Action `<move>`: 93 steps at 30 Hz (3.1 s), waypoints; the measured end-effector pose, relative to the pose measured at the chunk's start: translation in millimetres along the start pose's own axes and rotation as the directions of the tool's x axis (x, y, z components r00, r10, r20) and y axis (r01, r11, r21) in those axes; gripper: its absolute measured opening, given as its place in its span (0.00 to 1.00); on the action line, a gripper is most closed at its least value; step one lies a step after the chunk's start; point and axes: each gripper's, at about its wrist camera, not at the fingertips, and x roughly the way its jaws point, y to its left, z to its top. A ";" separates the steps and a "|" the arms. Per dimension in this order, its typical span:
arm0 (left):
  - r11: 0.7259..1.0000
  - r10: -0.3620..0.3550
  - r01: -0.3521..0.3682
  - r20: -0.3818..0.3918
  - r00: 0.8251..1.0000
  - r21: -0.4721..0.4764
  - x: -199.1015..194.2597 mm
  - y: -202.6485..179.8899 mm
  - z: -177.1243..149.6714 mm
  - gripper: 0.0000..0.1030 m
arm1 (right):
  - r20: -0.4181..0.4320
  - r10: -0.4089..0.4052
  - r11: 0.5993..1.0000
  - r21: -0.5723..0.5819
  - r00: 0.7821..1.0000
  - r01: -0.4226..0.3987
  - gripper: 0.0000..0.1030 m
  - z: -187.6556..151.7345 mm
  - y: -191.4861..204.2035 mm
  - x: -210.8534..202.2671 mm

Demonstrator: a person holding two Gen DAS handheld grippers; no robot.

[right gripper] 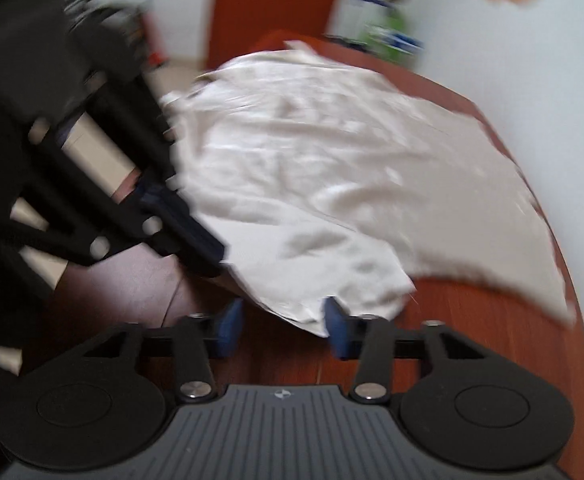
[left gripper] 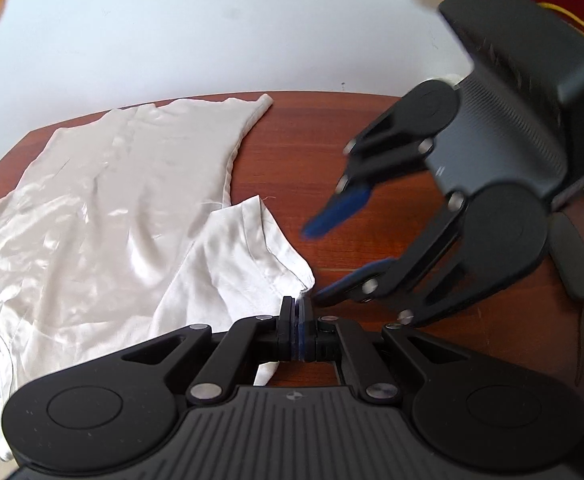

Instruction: Fold clothes

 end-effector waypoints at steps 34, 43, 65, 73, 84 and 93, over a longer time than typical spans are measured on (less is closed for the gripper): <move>0.989 0.026 -0.018 -0.051 0.998 0.150 12.6 -4.1 -33.6 0.61 | -0.074 0.221 0.969 0.129 0.973 -0.210 0.01 -26.4 8.1 12.8; 0.951 0.048 -0.047 0.005 0.999 0.306 26.2 -22.9 -29.1 0.61 | 0.058 0.181 0.964 0.187 0.982 -0.188 0.01 -3.0 -10.9 -24.2; 0.968 0.125 -0.149 0.126 0.984 0.204 13.9 23.1 12.1 0.01 | 0.024 -0.193 0.897 0.410 0.981 0.166 0.38 -3.4 -101.3 -20.1; 0.983 0.140 -0.158 0.177 0.974 0.094 -9.1 48.6 28.1 0.01 | -0.101 -0.256 0.635 0.732 0.961 0.246 0.54 -30.3 -182.0 21.6; 0.986 0.126 -0.147 0.218 0.968 0.081 -24.8 61.6 52.6 0.01 | 0.053 -0.100 0.123 0.992 0.994 -0.040 0.64 -50.4 -198.4 57.2; 0.986 0.076 -0.109 0.238 0.968 0.127 -33.7 65.1 57.7 0.01 | 0.142 -0.095 -0.216 0.963 0.985 -0.160 0.64 -52.6 -191.6 91.5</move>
